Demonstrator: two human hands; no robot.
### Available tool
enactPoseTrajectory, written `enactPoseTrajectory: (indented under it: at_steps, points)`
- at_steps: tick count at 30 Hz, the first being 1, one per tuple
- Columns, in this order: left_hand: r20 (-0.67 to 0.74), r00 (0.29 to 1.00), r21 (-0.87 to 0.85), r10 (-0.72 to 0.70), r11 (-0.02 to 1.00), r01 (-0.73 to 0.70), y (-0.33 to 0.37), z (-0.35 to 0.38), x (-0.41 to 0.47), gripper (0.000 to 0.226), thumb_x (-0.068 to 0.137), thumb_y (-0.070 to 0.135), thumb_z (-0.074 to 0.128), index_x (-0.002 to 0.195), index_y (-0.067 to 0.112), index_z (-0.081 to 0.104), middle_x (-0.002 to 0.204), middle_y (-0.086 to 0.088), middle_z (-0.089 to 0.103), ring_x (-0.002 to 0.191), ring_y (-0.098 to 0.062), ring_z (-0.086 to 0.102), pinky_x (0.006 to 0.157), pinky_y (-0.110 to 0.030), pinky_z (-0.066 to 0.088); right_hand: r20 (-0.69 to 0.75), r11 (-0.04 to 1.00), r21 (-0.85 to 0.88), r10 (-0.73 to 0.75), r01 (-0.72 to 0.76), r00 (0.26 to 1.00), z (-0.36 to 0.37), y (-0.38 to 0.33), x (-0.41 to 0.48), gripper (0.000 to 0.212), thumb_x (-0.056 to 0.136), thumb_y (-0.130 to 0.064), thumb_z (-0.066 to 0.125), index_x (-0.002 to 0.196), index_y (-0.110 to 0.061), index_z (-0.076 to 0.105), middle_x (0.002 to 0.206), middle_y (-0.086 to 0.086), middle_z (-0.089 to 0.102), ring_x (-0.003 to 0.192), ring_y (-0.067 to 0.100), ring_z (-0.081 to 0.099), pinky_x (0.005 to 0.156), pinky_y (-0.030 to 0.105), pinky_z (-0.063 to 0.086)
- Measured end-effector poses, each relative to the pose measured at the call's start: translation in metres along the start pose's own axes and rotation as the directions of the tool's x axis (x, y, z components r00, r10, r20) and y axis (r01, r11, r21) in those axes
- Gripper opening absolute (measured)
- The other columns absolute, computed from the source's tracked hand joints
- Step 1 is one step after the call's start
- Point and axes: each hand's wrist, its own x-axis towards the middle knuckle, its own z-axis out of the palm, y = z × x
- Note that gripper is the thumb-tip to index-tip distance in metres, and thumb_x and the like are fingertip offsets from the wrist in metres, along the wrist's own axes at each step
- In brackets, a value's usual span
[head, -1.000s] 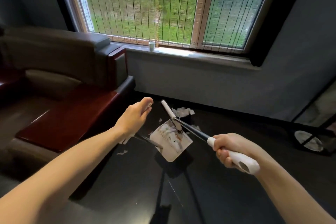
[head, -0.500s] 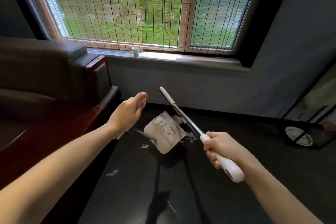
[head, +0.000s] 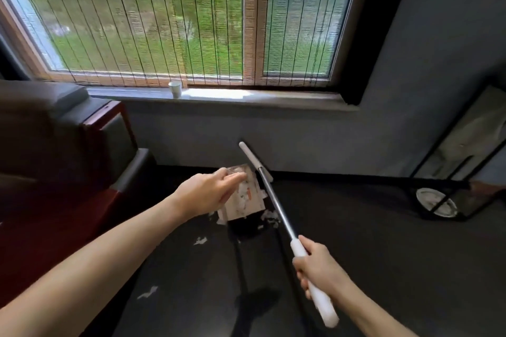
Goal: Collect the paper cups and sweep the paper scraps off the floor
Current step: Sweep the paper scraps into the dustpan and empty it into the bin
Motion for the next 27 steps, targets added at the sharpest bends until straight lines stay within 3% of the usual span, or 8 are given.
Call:
enactPoseTrajectory:
  at_steps: [3,6,11,17,19,21,24,27]
  points:
    - [0.024,0.999,0.025,0.039,0.999,-0.04,-0.005,0.004,0.014,0.044,0.081,0.013,0.071,0.123,0.013,0.061,0.077,-0.013,0.059,0.044,-0.03,0.058,0.034,-0.03,0.043,0.025,0.997,0.059,0.046,-0.047,0.999,0.005,0.025,0.002,0.076,0.087,0.002,0.045,0.152,-0.028,0.018,0.05,0.002,0.049,0.038,0.012,0.046,0.04,0.024,0.041]
    - [0.041,0.999,0.072,0.004,0.997,-0.007,-0.021,0.003,0.031,0.045,0.096,0.025,0.051,0.139,0.02,0.044,0.093,-0.011,0.057,0.062,-0.032,0.064,0.049,-0.037,0.049,0.033,0.994,0.102,0.043,-0.046,0.999,0.002,0.035,0.001,0.079,0.085,0.003,0.045,0.152,-0.029,0.018,0.048,0.001,0.049,0.039,0.013,0.046,0.04,0.025,0.04]
    - [0.069,0.997,0.088,0.046,0.995,-0.052,-0.036,0.001,0.043,0.047,0.097,0.028,0.049,0.142,0.019,0.04,0.097,-0.012,0.057,0.066,-0.031,0.064,0.054,-0.039,0.052,0.007,0.99,0.14,-0.007,0.006,1.0,-0.012,0.028,0.007,0.076,0.086,0.003,0.044,0.151,-0.029,0.021,0.051,0.001,0.05,0.041,0.012,0.046,0.039,0.024,0.04]
    - [0.056,0.965,0.173,0.258,0.949,-0.264,-0.015,0.02,0.037,0.049,0.07,0.014,0.077,0.117,0.015,0.062,0.069,-0.008,0.059,0.036,-0.023,0.055,0.029,-0.024,0.034,-0.004,0.983,0.177,-0.04,0.04,0.999,-0.02,0.023,0.011,0.077,0.086,0.002,0.045,0.151,-0.032,0.02,0.05,-0.001,0.05,0.041,0.011,0.047,0.038,0.024,0.041]
    - [0.128,0.953,0.117,0.276,0.95,-0.29,0.002,0.04,0.027,0.049,0.079,0.021,0.067,0.125,0.02,0.051,0.078,-0.006,0.059,0.044,-0.022,0.059,0.035,-0.025,0.033,-0.009,0.986,0.163,-0.041,0.042,0.999,-0.02,0.025,0.011,0.078,0.086,0.002,0.045,0.151,-0.032,0.019,0.049,-0.002,0.05,0.041,0.011,0.047,0.038,0.024,0.041]
    - [0.181,0.955,-0.01,0.236,0.971,-0.239,0.02,0.056,0.012,0.042,0.094,0.034,0.046,0.134,0.026,0.035,0.093,-0.007,0.059,0.06,-0.024,0.065,0.047,-0.03,0.045,-0.007,0.986,0.164,-0.035,0.036,0.999,-0.019,0.028,0.01,0.078,0.086,0.001,0.045,0.151,-0.032,0.019,0.048,-0.003,0.05,0.04,0.01,0.047,0.038,0.024,0.041]
    - [0.198,0.955,-0.166,0.219,0.968,-0.188,0.038,0.071,-0.007,0.047,0.099,0.048,0.022,0.142,0.033,0.029,0.098,-0.006,0.058,0.068,-0.024,0.064,0.058,-0.032,0.051,-0.003,0.984,0.177,-0.012,0.013,1.0,-0.018,0.033,0.009,0.077,0.086,0.002,0.045,0.151,-0.031,0.019,0.048,-0.002,0.05,0.039,0.01,0.046,0.037,0.023,0.04]
    - [0.345,0.912,-0.263,0.223,0.955,-0.134,0.048,0.077,-0.02,0.051,0.101,0.045,0.018,0.146,0.047,-0.005,0.102,-0.006,0.053,0.074,-0.027,0.06,0.063,-0.035,0.047,0.002,0.984,0.178,0.011,-0.012,1.0,-0.014,0.038,0.008,0.076,0.086,0.003,0.044,0.15,-0.03,0.021,0.048,-0.001,0.049,0.038,0.011,0.045,0.037,0.022,0.039]
